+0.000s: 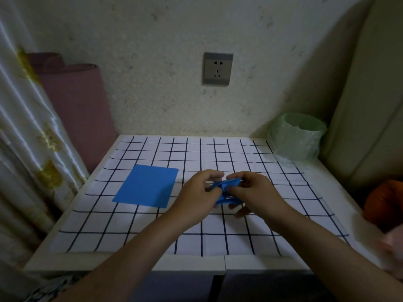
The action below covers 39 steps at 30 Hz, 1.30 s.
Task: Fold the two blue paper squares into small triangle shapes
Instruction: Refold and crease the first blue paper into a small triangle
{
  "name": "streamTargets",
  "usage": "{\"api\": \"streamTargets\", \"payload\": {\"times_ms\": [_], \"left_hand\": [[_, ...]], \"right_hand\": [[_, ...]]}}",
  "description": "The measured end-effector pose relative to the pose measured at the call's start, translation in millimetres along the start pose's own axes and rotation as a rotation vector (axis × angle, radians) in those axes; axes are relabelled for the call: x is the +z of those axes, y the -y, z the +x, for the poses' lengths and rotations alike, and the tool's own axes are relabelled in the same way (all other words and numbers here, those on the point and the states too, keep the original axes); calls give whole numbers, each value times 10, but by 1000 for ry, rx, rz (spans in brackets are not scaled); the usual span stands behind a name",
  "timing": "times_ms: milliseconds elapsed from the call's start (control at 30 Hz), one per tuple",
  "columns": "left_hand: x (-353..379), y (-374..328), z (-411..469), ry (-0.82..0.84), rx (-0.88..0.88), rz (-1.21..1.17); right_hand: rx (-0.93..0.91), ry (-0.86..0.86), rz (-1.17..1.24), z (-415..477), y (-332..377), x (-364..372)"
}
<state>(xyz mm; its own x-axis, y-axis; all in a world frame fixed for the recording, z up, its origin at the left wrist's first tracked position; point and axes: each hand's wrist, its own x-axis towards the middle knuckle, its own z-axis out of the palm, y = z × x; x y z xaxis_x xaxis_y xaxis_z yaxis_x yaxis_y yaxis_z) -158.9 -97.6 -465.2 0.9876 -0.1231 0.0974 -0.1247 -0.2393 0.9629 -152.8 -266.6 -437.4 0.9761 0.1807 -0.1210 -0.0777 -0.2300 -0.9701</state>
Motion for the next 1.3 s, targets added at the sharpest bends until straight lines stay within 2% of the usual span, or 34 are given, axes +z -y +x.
{"api": "streamTargets", "payload": {"times_ms": [133,233,400,600,833,967,1167,1300], "left_hand": [[34,7,-37,41,75,127],[19,18,-20,33,49,119],[-30,37,-26,39,34,215],[-7,20,-20,41,5,168],[5,30,-30,39,11,162],[-7,35,-25,72,2,185],[-45,-28,-33,109,20,121],[-52,-8,-39,135,29,138]], "right_hand": [[41,-31,-34,11,-48,22],[70,13,-20,10,-57,14],[70,-75,-18,34,-40,-41],[94,8,0,14,-26,-9],[73,-91,-91,10,-46,30],[34,-23,-125,21,-39,14],[72,-41,-138,32,-35,-38],[54,10,-169,16,-26,1]]}}
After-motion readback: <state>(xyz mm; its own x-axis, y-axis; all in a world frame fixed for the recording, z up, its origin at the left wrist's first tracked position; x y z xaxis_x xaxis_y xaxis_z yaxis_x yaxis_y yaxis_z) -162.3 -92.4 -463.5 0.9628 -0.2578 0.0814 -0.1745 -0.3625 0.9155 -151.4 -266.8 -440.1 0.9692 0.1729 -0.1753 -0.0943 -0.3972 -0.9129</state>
